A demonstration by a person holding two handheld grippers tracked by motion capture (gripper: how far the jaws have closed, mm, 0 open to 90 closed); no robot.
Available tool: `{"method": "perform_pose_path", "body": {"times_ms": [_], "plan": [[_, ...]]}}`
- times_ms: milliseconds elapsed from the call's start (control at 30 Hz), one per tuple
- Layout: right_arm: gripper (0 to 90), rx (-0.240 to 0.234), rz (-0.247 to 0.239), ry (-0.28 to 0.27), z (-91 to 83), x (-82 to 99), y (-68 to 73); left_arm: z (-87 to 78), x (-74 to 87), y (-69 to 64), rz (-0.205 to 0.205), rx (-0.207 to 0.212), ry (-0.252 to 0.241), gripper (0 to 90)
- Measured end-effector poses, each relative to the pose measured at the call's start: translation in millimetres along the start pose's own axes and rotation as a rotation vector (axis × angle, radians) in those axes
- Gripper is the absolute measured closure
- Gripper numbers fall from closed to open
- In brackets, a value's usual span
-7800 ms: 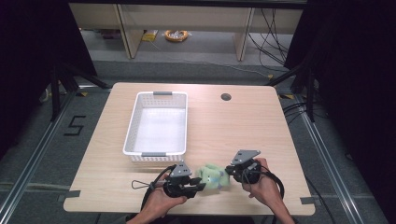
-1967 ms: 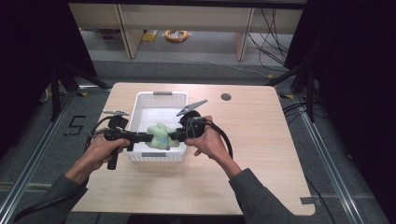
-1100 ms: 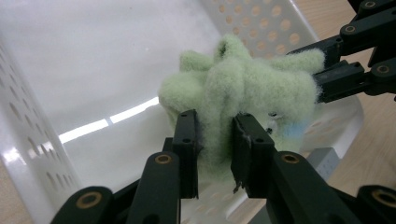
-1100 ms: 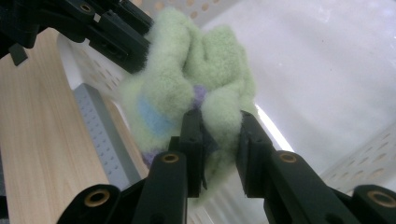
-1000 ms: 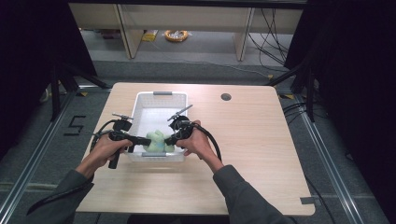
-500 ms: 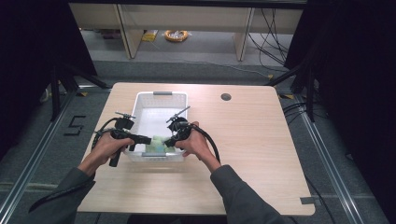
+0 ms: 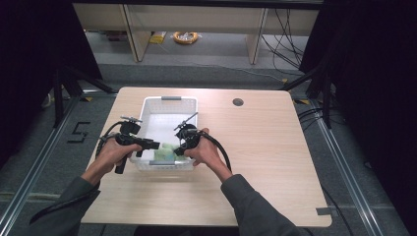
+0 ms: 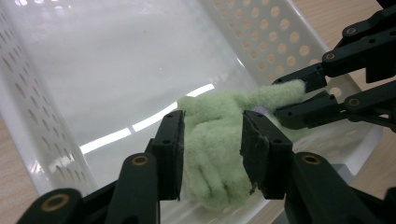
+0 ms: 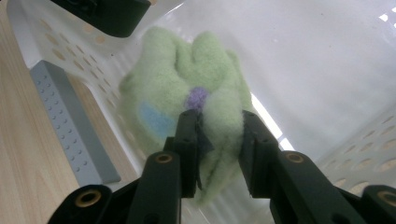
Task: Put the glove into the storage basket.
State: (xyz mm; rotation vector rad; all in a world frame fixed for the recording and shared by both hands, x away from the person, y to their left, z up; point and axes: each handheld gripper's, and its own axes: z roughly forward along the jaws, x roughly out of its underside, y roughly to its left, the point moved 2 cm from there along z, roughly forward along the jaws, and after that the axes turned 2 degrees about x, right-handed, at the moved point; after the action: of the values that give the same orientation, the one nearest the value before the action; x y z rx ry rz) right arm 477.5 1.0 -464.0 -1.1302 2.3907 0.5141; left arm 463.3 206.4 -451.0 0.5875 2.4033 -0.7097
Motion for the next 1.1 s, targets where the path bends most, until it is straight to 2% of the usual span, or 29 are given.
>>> {"method": "perform_pose_path", "body": {"times_ms": [67,100,167,233,500,567,633,667,700,733,800,833,867,900,967,1033,1100], "plan": [[69.8,0.002,0.001,-0.001,-0.2,-0.2,-0.3,-0.6,-0.2,-0.6,0.001,0.003,-0.003,57.4],[65.2,0.010,0.008,0.013,-0.5,-0.4,-0.7,-1.3,-0.6,-1.7,0.003,-0.003,-0.006,55.7],[62.1,0.021,0.010,0.019,-0.5,-0.5,-1.0,-2.6,-1.0,-2.5,0.012,-0.007,0.000,55.5],[61.4,0.024,0.009,0.020,-0.8,-0.6,-0.8,-3.3,-1.3,-3.1,0.011,-0.001,-0.006,54.5],[58.3,0.037,0.036,-0.035,-18.3,-5.4,-1.2,-12.5,-2.6,-8.3,0.010,0.009,-0.040,49.4],[57.6,0.037,0.000,-0.063,-22.4,-6.4,-3.1,-15.0,-0.9,-13.1,0.022,0.014,-0.049,47.5],[56.1,0.032,0.023,-0.054,-26.6,-5.6,-1.0,-15.7,0.6,-17.3,0.026,0.021,-0.060,45.2],[55.4,0.038,-0.021,-0.076,-27.1,-6.2,-3.3,-15.3,1.4,-20.7,0.009,0.023,-0.075,43.9],[54.7,0.038,0.005,-0.074,-30.3,-5.3,-1.3,-16.7,1.9,-21.6,0.020,0.028,-0.062,41.1],[53.6,0.039,0.000,-0.088,-32.1,-5.2,-1.7,-17.8,2.4,-23.3,0.026,0.026,-0.062,39.0],[51.7,0.036,-0.007,-0.113,-37.0,-4.5,-2.2,-17.7,2.8,-26.3,0.010,0.032,-0.075,35.4],[50.2,0.038,0.002,-0.125,-41.0,-3.1,-1.8,-20.3,4.7,-32.3,-0.011,0.071,-0.088,33.7],[49.8,0.027,0.034,-0.112,-44.4,-1.4,1.1,-21.9,6.3,-36.5,-0.019,0.092,-0.089,32.5],[49.3,0.029,-0.024,-0.150,-47.9,-0.1,-2.7,-22.9,7.7,-39.8,-0.010,0.098,-0.090,30.8],[48.0,0.038,-0.024,-0.172,-57.1,4.2,-4.2,-24.0,10.0,-46.7,0.015,0.089,-0.095,28.2],[47.7,0.042,-0.011,-0.191,-59.0,5.8,-4.1,-24.5,11.6,-51.1,0.014,0.088,-0.103,26.4],[46.4,0.043,0.000,-0.193,-69.3,11.8,-5.0,-24.2,13.4,-56.1,0.010,0.096,-0.112,22.5]]}}
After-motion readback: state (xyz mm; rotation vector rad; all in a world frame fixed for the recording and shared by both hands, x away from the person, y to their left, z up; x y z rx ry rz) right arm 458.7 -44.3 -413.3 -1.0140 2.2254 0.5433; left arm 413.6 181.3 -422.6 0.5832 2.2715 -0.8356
